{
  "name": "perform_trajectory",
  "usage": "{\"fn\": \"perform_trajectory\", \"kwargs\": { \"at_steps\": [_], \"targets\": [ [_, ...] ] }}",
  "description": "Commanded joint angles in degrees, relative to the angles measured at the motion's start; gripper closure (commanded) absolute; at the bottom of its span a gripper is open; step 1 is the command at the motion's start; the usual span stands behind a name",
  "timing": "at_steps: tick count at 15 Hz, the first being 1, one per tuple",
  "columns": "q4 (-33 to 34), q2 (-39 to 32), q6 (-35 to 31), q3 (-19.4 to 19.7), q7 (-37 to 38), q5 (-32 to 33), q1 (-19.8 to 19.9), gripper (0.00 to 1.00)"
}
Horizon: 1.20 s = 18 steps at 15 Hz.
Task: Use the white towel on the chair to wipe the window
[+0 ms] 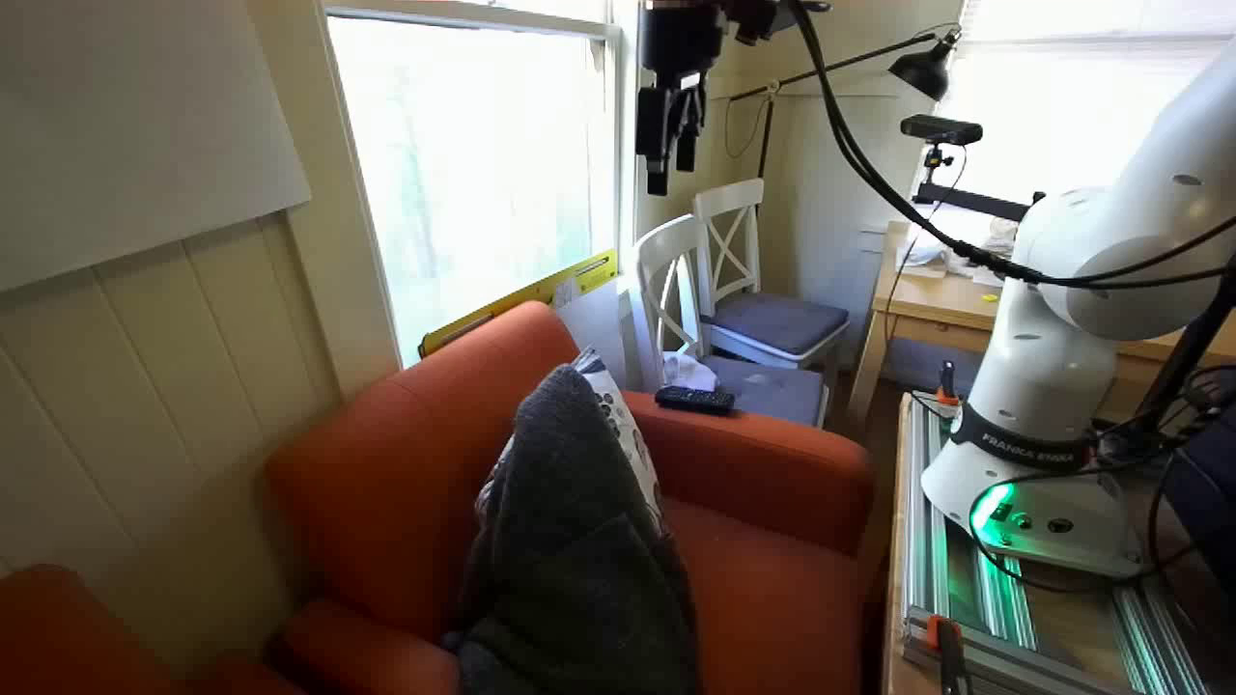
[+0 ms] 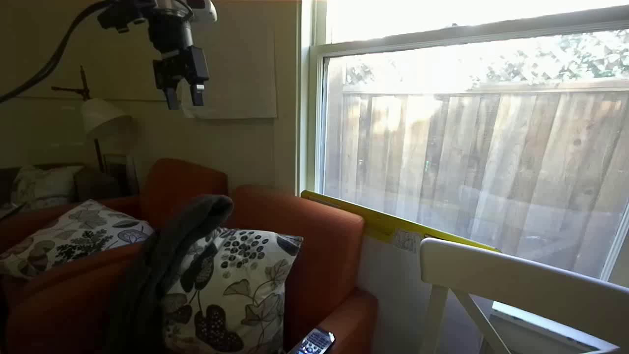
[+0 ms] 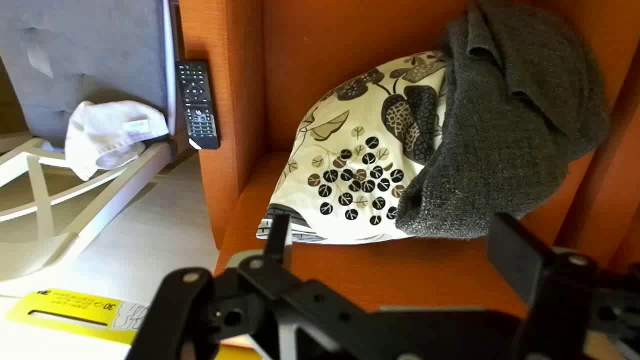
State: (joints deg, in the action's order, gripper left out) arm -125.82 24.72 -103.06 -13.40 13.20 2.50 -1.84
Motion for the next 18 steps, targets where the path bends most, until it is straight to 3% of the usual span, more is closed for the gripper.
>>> {"fn": "perform_trajectory", "kwargs": {
  "at_steps": [1,6,18],
  "targets": [
    [0.1,-0.2,0.1,1.1,0.5,0.5,-1.4,0.0],
    [-0.2,-1.2,-1.1,1.7,1.5,0.7,-0.6,0.0],
    [-7.0,-12.5,-20.6,10.4,15.8,5.9,9.1,0.0]
  ]
}}
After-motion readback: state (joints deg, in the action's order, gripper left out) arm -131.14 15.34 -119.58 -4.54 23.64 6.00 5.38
